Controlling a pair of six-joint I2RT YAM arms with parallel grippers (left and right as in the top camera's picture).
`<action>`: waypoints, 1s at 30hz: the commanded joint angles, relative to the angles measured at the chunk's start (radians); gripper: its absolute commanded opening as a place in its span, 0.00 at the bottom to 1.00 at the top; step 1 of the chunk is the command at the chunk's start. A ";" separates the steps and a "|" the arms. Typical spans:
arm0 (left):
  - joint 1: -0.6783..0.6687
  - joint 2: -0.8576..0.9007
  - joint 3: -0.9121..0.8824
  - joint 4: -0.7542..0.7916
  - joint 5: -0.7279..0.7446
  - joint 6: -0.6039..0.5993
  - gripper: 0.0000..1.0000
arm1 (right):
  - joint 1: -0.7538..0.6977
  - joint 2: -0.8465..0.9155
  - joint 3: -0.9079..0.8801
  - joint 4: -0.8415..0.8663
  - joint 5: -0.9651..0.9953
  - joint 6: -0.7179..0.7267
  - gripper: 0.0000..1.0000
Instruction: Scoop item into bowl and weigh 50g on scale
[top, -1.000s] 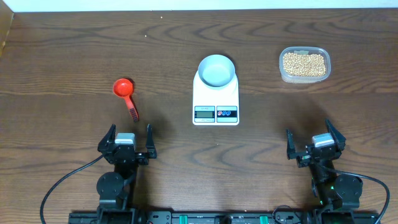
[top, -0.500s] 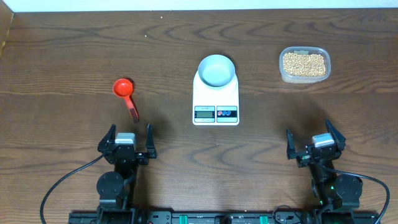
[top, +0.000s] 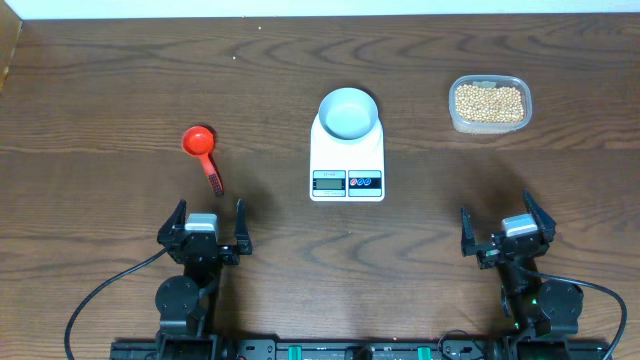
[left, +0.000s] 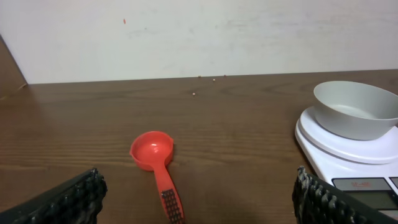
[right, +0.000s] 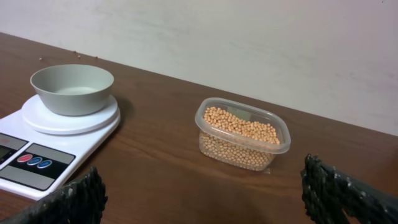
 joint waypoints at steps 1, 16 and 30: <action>0.004 0.003 -0.010 -0.045 -0.013 0.021 0.98 | 0.011 -0.003 -0.004 0.000 0.004 -0.006 0.99; 0.004 0.003 -0.008 0.001 -0.013 0.016 0.98 | 0.011 -0.003 -0.004 0.000 0.004 -0.006 0.99; 0.005 0.401 0.298 -0.073 0.034 -0.176 0.98 | 0.011 -0.003 -0.004 0.000 0.004 -0.006 0.99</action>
